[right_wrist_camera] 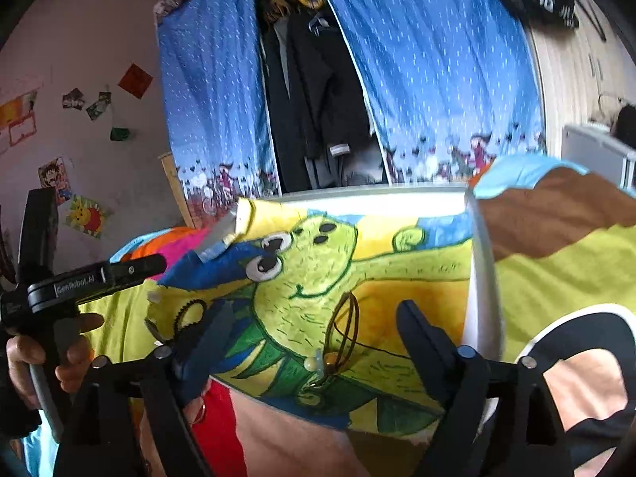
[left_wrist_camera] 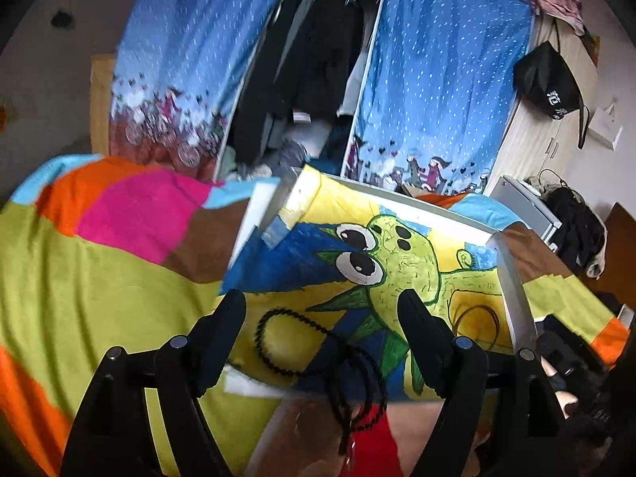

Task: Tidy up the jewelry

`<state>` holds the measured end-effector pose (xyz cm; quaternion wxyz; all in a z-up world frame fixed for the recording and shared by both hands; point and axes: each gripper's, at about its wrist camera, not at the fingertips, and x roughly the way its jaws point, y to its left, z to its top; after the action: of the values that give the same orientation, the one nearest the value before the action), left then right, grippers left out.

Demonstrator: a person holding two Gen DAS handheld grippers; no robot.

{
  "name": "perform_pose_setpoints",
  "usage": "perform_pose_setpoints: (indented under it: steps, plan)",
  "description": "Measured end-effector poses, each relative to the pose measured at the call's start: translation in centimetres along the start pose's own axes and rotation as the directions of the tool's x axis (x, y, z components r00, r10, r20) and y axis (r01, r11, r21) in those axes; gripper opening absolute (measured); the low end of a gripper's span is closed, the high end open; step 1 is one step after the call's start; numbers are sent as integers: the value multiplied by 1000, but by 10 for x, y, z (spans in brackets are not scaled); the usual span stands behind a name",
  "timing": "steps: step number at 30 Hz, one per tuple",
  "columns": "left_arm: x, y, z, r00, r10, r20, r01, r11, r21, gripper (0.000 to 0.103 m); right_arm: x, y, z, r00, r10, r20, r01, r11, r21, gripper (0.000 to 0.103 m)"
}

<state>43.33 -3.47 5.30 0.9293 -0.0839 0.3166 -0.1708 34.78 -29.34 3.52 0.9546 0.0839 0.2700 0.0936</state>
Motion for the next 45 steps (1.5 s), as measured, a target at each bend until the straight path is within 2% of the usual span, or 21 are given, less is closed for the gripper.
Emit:
perform_pose_setpoints:
  steps: [1, 2, 4, 6, 12, 17, 26, 34, 41, 44, 45]
  plan:
    - [-7, -1, -2, 1000, 8, 14, -9, 1000, 11, 77, -5, 2, 0, 1000, 0, 11, 0, 1000, -4, 90]
    - [-19, -4, -4, 999, 24, 36, -25, 999, 22, 86, -12, 5, 0, 1000, 4, 26, -4, 1000, -6, 91]
    - [-42, -7, -10, 994, 50, 92, -53, 998, 28, 97, -24, 10, 1, 998, 13, 53, -12, 1000, -8, 95]
    - [-64, -10, -15, 989, 67, 135, -72, 997, 36, 97, -40, 17, 3, 996, 22, 83, -21, 1000, -13, 97]
    - [-125, -22, -36, 976, 112, 186, -128, 989, 76, 97, -87, 42, 4, 987, 53, 152, -47, 998, -42, 103]
    - [-169, -26, -66, 973, 133, 188, -153, 984, 94, 97, -128, 63, -5, 982, 54, 179, -41, 997, -73, 103]
    - [-207, -17, -148, 990, 134, 49, -138, 988, 73, 97, -165, 78, -60, 993, 80, 89, -69, 990, -121, 103]
    - [-198, -13, -207, 988, 129, -89, -122, 989, 81, 97, -162, 73, -129, 995, 82, -48, -89, 984, -153, 103]
    - [-172, -11, -237, 973, 116, -197, -96, 990, 106, 97, -137, 63, -163, 978, 133, -158, -151, 983, -106, 103]
    - [-160, -12, -245, 968, 110, -228, -80, 987, 137, 96, -120, 57, -171, 960, 191, -203, -205, 977, -50, 103]
    - [-157, -12, -246, 966, 104, -236, -71, 987, 143, 96, -113, 57, -172, 953, 208, -219, -221, 975, -37, 100]
